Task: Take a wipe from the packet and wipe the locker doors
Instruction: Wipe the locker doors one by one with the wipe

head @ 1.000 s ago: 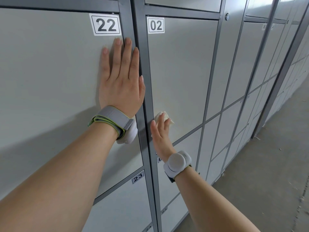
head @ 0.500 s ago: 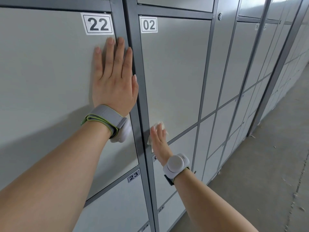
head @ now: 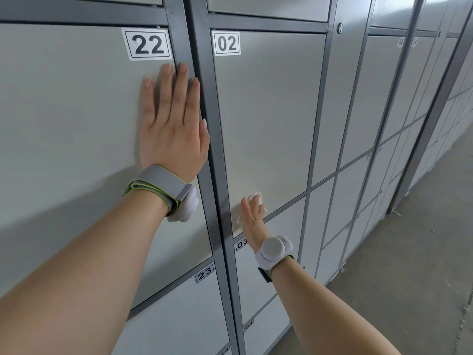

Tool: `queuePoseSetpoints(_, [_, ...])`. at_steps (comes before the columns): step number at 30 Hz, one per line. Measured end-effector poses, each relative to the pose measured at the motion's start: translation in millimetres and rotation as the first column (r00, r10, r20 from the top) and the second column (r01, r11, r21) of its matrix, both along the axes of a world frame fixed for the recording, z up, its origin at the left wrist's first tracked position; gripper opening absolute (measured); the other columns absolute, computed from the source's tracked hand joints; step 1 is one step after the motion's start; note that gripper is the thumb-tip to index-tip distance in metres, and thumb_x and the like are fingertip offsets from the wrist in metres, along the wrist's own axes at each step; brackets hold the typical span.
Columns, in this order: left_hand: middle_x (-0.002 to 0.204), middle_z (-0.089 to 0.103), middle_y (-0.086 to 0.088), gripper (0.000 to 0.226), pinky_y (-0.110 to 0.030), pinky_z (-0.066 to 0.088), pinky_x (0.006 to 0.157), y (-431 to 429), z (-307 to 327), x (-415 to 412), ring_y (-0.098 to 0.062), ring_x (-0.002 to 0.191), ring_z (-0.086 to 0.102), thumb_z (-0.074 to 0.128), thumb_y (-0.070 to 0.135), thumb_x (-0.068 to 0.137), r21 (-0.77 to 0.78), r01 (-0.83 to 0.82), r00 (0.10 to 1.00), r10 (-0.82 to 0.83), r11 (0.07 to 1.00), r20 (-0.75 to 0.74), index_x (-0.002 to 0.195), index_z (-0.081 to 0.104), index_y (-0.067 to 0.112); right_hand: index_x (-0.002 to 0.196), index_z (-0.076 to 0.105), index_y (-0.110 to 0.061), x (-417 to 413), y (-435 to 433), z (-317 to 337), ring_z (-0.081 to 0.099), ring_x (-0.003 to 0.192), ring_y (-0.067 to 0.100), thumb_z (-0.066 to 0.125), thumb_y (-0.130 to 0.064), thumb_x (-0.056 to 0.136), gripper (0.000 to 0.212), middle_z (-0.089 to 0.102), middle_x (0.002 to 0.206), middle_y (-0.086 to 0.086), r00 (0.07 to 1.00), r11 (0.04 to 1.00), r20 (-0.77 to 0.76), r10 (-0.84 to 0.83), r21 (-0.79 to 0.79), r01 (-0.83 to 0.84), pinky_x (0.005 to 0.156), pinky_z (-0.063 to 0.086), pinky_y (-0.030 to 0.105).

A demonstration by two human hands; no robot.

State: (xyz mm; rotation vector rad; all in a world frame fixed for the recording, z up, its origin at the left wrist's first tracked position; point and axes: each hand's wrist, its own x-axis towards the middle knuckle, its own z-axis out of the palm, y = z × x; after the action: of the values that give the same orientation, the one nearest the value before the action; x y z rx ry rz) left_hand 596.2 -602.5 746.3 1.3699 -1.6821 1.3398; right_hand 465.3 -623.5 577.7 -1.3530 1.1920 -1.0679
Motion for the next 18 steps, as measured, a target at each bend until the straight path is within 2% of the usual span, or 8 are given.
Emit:
queuePoseSetpoints(2, [0.153, 0.023, -0.02, 0.055, -0.048, -0.001, 0.115, -1.1, -0.1, -0.5, -0.038, 0.142, 0.018, 0.035, 0.022, 0.095, -0.008, -0.008, 1.0, 0.008, 1.0, -0.002, 0.143, 0.028, -0.002, 0.15, -0.009, -0.026, 1.2, -4.8, 5.5, -0.018, 0.142, 0.01, 0.024, -0.046, 0.1, 0.063, -0.022, 0.156, -0.003, 0.997, 0.994, 0.064, -0.031, -0.099, 0.037, 0.104, -0.004, 0.02])
queuePoseSetpoints(5, [0.153, 0.025, -0.02, 0.054, -0.047, -0.001, 0.114, -2.2, 0.3, -0.8, -0.038, 0.141, 0.02, 0.035, 0.023, 0.095, -0.014, -0.022, 1.0, 0.022, 1.0, 0.001, 0.143, 0.03, -0.002, 0.148, -0.013, -0.033, 2.3, -10.1, -5.9, -0.02, 0.142, 0.011, 0.026, -0.048, 0.098, 0.065, -0.028, 0.153, -0.003, 0.997, 0.992, 0.059, -0.058, -0.11, 0.064, 0.11, -0.007, 0.028])
queuePoseSetpoints(7, [0.153, 0.025, -0.02, 0.054, -0.047, -0.001, 0.114, -3.1, 0.4, -0.1, -0.037, 0.141, 0.02, 0.035, 0.023, 0.095, -0.015, -0.03, 1.0, 0.03, 0.999, 0.001, 0.142, 0.03, -0.002, 0.147, -0.016, -0.03, -0.7, -12.6, -18.8, -0.018, 0.143, 0.016, 0.028, -0.048, 0.098, 0.068, -0.027, 0.154, 0.001, 0.997, 0.997, 0.031, -0.07, -0.018, 0.07, 0.114, -0.005, 0.035])
queuePoseSetpoints(10, [0.153, 0.024, -0.019, 0.055, -0.048, -0.001, 0.115, -3.4, -0.4, 1.0, -0.037, 0.142, 0.019, 0.036, 0.023, 0.094, -0.006, -0.039, 0.999, 0.039, 0.999, -0.006, 0.143, 0.029, -0.002, 0.15, -0.009, -0.015, -8.9, -18.8, -27.0, -0.007, 0.145, 0.027, 0.026, -0.051, 0.098, 0.072, -0.01, 0.158, 0.01, 0.992, 0.993, -0.107, -0.063, 0.089, 0.072, 0.117, -0.002, 0.042])
queuePoseSetpoints(12, [0.154, 0.023, -0.018, 0.056, -0.048, -0.001, 0.115, -4.0, -0.3, 0.1, -0.036, 0.142, 0.018, 0.036, 0.023, 0.094, -0.008, -0.044, 0.999, 0.044, 0.999, -0.013, 0.144, 0.028, -0.002, 0.15, -0.006, -0.013, -14.8, -21.9, -16.9, -0.004, 0.146, 0.028, 0.026, -0.053, 0.097, 0.074, -0.007, 0.158, 0.011, 0.995, 0.991, -0.071, -0.064, 0.111, 0.072, 0.116, 0.0, 0.043])
queuePoseSetpoints(15, [0.154, 0.023, -0.018, 0.056, -0.047, -0.001, 0.115, -3.9, -0.2, -1.5, -0.036, 0.142, 0.018, 0.036, 0.023, 0.094, -0.01, -0.05, 0.999, 0.05, 0.999, -0.014, 0.144, 0.027, -0.002, 0.15, -0.01, -0.024, -19.7, -23.7, 3.2, -0.014, 0.144, 0.016, 0.026, -0.05, 0.098, 0.068, -0.022, 0.156, 0.001, 0.995, 0.998, 0.073, -0.062, -0.004, 0.063, 0.114, -0.004, 0.034])
queuePoseSetpoints(18, [0.154, 0.023, -0.018, 0.057, -0.046, -0.003, 0.115, -4.1, 0.4, -1.3, -0.035, 0.142, 0.017, 0.036, 0.023, 0.094, -0.012, -0.064, 0.998, 0.063, 0.998, -0.014, 0.144, 0.027, -0.002, 0.148, -0.01, -0.033, -18.9, -26.9, 9.7, -0.016, 0.144, 0.012, 0.025, -0.048, 0.098, 0.063, -0.026, 0.155, -0.003, 0.995, 0.989, 0.083, -0.051, -0.133, 0.062, 0.115, -0.005, 0.033])
